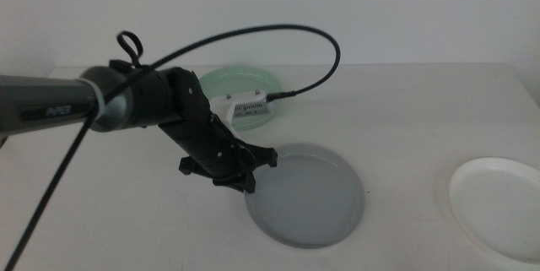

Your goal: Stack the three bowls on top of each other.

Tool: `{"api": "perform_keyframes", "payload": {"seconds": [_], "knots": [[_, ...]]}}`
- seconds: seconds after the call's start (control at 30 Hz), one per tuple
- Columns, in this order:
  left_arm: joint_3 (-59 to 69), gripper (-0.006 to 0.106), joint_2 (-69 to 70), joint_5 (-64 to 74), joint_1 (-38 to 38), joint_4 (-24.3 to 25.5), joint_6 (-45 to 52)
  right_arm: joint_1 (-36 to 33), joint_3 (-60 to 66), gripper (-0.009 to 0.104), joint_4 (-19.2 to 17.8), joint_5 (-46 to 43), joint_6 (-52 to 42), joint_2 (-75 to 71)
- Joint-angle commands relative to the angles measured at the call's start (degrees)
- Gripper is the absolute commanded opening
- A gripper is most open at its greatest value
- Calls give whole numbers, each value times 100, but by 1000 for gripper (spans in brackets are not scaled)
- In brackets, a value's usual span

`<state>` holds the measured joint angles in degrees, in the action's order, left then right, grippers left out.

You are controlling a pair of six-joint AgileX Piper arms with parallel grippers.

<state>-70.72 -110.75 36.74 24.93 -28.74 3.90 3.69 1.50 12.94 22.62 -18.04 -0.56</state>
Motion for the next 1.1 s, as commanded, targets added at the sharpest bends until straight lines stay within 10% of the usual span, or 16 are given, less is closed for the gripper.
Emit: {"api": "perform_keyframes", "payload": {"seconds": [0.0, 0.2, 0.43, 0.77, 1.07], "knots": [[-118, 0, 178, -181, 27, -198, -66, 23, -23, 56, -23, -428, -27, -151], [-118, 17, 131, -107, 16, -184, -60, 23, -23, 56, -23, -428, -27, -151], [-118, 105, 872, 330, -164, 119, -28, 23, -23, 56, -23, -428, -27, -151], [-767, 105, 1502, -355, -199, 4741, -3025, 23, -23, 56, -23, -428, -27, -151], [-2522, 105, 62, -543, -820, 4756, -3072, 23, -23, 56, -23, -428, -27, -151]]}}
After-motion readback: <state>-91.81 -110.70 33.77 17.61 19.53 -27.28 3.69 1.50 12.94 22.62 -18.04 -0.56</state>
